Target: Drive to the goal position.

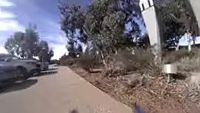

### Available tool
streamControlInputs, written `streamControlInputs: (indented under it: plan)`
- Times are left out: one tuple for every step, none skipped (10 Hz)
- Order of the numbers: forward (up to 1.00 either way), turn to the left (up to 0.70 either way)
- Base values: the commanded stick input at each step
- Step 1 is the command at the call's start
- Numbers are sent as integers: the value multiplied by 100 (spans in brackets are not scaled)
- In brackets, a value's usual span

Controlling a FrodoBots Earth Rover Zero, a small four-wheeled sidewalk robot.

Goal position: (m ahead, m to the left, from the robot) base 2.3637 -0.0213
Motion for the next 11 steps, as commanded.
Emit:
streamControlInputs:
  plan:
    - [100,40]
    - [86,49]
    - [46,73]
    - [6,97]
    - [-37,63]
    - [-81,19]
    - [-97,0]
    - [-91,0]
    - [-85,0]
    - [-79,0]
    - [-73,0]
